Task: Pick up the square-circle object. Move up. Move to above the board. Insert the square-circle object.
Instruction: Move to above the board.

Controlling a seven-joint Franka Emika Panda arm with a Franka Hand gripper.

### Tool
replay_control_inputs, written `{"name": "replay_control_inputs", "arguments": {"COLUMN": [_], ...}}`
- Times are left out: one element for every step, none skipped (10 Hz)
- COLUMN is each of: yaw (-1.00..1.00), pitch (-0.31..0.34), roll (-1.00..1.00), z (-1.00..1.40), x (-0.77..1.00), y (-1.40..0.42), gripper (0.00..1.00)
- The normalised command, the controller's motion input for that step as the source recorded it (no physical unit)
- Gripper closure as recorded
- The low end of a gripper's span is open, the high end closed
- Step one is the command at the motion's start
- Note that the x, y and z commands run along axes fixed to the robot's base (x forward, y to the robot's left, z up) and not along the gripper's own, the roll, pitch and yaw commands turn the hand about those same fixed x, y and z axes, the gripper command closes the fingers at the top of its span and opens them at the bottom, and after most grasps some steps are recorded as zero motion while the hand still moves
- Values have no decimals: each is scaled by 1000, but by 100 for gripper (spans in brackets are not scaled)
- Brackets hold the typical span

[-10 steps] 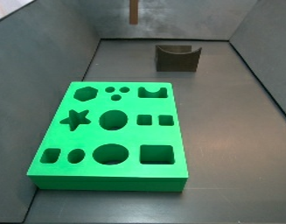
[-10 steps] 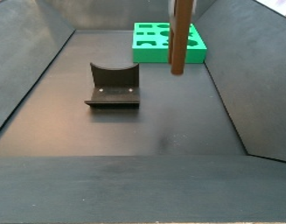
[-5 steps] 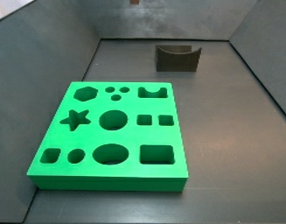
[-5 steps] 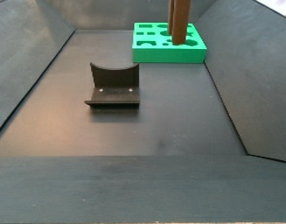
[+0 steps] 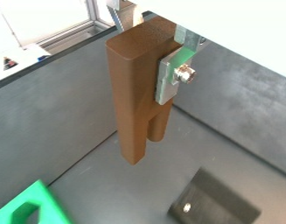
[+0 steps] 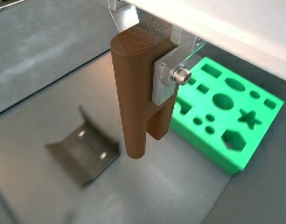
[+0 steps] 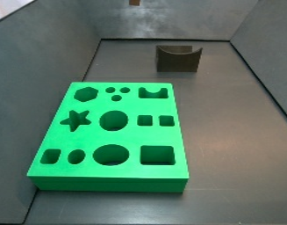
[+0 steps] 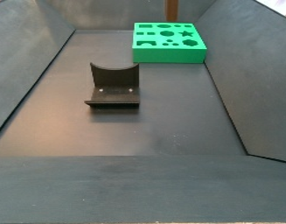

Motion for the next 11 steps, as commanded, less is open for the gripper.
{"name": "replay_control_inputs", "arguments": {"yaw": [-16, -7, 0, 5, 4, 8, 9, 7, 10, 11, 10], "pitch": [14, 20, 38, 53, 70, 86, 101, 116, 132, 138, 127], "roll": [21, 1, -4, -10, -1, 1, -2, -6, 11, 13, 20], "z": [134, 139, 147, 153, 155, 158, 162, 165, 165, 126, 69], "x": [33, 35, 37, 40, 49, 60, 76, 95, 119, 113, 97], "y": [-1000, -1000, -1000, -1000, -1000, -1000, -1000, -1000, -954, -661, -332], "gripper": [100, 100, 100, 100, 100, 100, 100, 100, 100, 100, 100]}}
